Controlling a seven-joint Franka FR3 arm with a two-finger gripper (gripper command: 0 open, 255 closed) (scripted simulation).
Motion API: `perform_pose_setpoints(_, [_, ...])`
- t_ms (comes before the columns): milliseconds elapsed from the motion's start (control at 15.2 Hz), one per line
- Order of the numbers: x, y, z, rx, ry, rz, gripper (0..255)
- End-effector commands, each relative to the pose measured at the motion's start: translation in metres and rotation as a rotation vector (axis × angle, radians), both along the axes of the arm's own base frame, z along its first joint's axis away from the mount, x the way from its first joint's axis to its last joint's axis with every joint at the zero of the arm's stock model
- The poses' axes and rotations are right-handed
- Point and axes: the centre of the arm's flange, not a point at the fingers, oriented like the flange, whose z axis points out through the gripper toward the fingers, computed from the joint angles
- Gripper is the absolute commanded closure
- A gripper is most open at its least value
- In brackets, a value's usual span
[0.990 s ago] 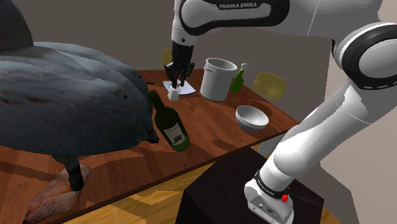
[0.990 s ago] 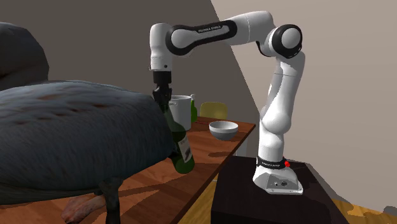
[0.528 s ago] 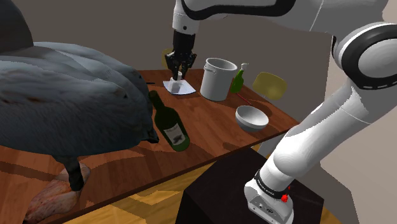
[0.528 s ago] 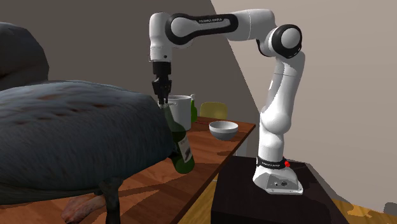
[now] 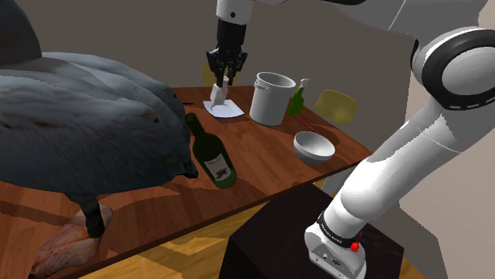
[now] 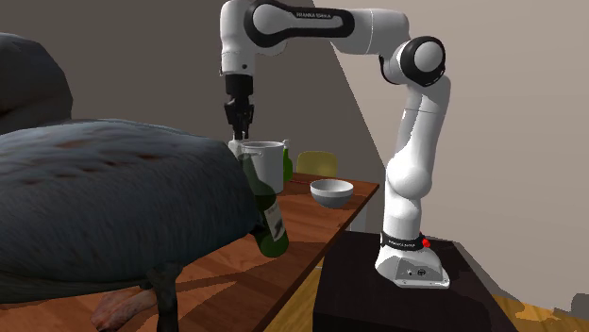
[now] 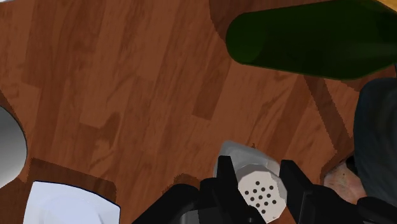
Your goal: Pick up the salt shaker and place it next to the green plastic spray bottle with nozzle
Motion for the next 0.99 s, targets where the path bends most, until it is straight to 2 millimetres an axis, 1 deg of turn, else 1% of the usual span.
perform_pose_setpoints(0, [0.0, 0.0, 0.01, 0.0, 0.0, 0.0, 255])
perform_pose_setpoints(660, [0.0, 0.0, 0.062, 0.0, 0.0, 0.0, 255])
perform_pose_setpoints(924, [-0.004, -0.053, 0.062, 0.0, 0.0, 0.0, 255])
